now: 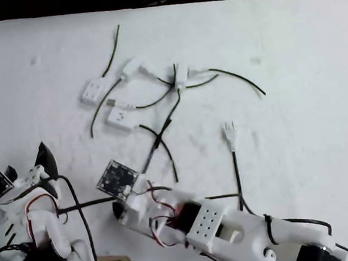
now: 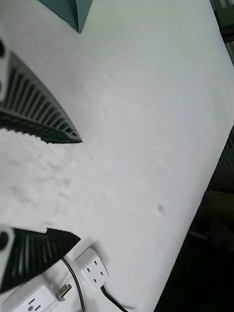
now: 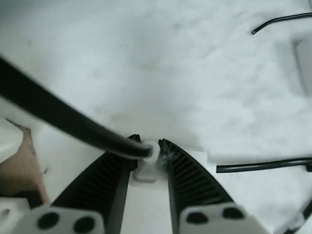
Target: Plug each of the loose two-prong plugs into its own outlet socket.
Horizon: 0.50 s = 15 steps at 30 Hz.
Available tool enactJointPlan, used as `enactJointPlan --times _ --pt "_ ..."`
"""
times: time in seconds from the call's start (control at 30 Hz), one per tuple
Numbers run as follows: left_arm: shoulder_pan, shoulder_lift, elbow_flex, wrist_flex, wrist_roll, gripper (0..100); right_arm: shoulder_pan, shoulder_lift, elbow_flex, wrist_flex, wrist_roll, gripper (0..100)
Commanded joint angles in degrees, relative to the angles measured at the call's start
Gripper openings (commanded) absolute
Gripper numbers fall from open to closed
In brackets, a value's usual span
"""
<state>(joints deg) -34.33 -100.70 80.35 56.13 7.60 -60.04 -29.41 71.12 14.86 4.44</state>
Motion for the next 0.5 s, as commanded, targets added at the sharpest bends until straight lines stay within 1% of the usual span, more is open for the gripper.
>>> enactJointPlan --times 0.0,0.17,0.3,0.47 --pt "-0.57 -0.40 -0.18 -1.05 0.09 28 4.18 0.84 0.44 -0.84 2.90 1.7" --pt "-0.57 -0.40 -0.18 -1.05 0.09 28 7.52 0.84 0.44 -4.70 5.63 1.7" --pt "-0.57 -0.40 -0.18 -1.05 0.09 28 7.16 0.84 1.49 -4.79 5.98 1.7" --pt "-0.57 -0.40 -0.18 -1.05 0.09 28 4.97 0.84 2.37 -4.79 5.63 1.7"
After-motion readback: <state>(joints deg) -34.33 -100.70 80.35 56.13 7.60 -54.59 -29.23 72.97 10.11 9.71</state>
